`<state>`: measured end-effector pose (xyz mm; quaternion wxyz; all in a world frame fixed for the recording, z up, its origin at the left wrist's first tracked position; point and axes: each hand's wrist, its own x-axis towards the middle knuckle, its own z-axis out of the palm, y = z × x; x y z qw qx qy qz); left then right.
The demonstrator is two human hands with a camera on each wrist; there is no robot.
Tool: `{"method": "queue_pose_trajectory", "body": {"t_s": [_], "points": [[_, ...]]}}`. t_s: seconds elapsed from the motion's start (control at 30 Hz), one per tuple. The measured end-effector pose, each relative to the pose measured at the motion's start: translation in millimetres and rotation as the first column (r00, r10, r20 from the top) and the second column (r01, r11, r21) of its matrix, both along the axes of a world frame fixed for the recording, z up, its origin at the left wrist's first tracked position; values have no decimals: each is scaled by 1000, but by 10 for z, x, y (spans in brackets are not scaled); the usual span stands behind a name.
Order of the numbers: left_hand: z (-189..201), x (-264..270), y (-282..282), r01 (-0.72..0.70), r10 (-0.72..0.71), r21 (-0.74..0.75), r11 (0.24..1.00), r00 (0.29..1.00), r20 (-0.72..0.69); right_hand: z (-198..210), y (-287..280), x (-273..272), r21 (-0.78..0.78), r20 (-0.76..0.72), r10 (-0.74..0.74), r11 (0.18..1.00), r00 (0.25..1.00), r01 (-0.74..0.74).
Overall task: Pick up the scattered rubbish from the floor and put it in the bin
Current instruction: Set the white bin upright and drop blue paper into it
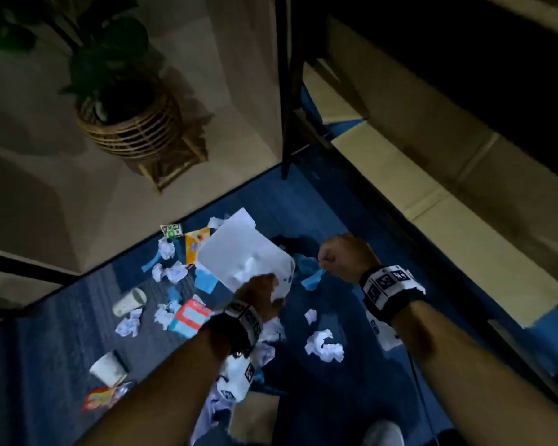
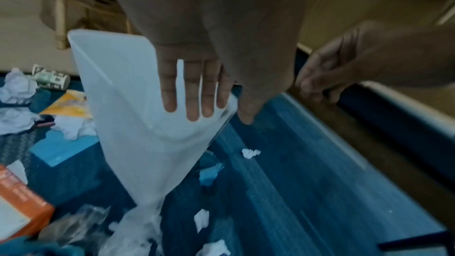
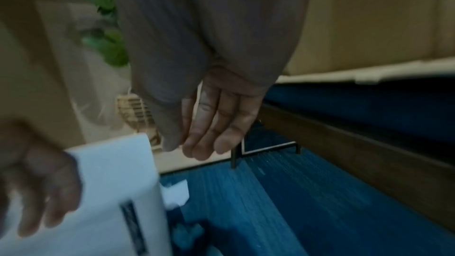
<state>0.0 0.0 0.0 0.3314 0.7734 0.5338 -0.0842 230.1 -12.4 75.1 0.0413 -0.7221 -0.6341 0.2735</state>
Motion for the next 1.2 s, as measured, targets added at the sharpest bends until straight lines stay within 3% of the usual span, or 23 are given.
{"method": "queue_pose_trajectory", "body": {"t_s": [0.13,0.27,0.37,0.53,0.77,0.83,0.93,1.03,1.13,1.2], "points": [[-447,110,-186,126,-117,4,992,930,-349,-516,55,226,-95,103,67,994,992,-57],[-634,189,-218,288,-202,146,946,881,-428,-1187,145,288,-93,109,98,992,989,-88],[-678,131,-126,327,-169,240,914,844,-509,-1712,197,184,-77,61,103,992,993,-98],[-763,48,-33,305,-119,336,891,871,-476,-2592,213,78,-91,53,104,991,993,-99],[-754,28,-89,269,-87,440,857,916,-391,-3346,17,40,-39,11,65,997,998,-64],[-771,20,-96,252,-79,446,859,925,-371,-3546,-2,-15,-8,63,71,997,995,-71],[-784,9,-104,236,-69,455,859,933,-354,-3796,31,-41,-30,181,78,997,980,-73],[-808,17,-79,232,-55,478,847,933,-356,-4002,108,3,-88,167,91,993,982,-77],[-835,26,-83,241,-44,505,829,928,-370,-4058,177,-8,43,267,146,986,953,-163],[-822,37,-96,231,-28,511,828,927,-374,-4143,266,1,37,242,106,992,964,-119]]}}
